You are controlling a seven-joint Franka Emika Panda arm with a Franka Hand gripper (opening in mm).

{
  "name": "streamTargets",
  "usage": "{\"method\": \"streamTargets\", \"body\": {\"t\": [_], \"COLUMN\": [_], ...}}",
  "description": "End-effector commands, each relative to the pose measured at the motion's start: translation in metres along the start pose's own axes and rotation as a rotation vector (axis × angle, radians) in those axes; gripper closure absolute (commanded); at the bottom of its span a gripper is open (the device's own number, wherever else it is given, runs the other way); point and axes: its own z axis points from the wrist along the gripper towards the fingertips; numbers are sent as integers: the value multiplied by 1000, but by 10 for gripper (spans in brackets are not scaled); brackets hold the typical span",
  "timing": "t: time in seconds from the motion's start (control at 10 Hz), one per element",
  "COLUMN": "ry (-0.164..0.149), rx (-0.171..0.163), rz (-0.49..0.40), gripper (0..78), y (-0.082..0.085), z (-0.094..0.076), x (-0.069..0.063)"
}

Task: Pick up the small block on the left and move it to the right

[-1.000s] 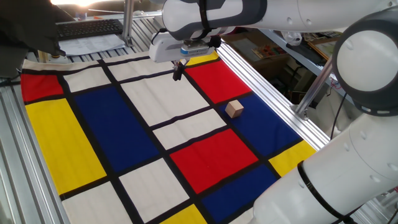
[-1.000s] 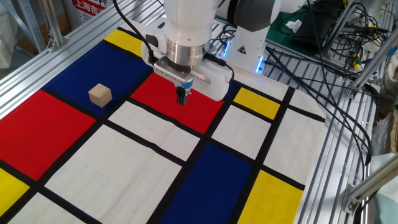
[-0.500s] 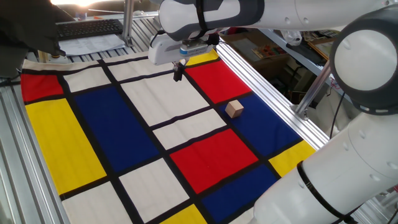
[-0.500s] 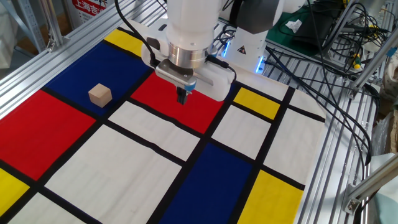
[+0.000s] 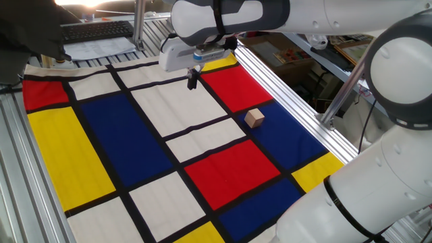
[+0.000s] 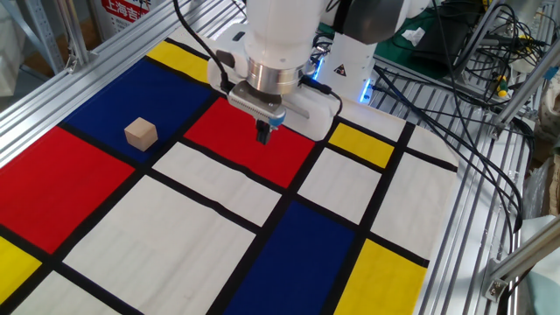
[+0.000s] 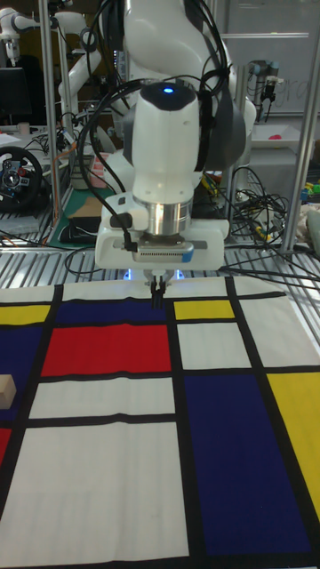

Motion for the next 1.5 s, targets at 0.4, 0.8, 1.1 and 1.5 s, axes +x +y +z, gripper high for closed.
{"method": "streamTargets", "body": {"t": [0.4,0.8,1.1,1.5], "ry": [-2,-33,-24,-13], "rx": [9,9,-22,-25], "rz": [-2,-21,-37,-22], "gripper": [776,776,776,776], "y": [0,-31,-68,-112], "z": [1,23,42,49], "x": [-2,-22,-37,-16]}}
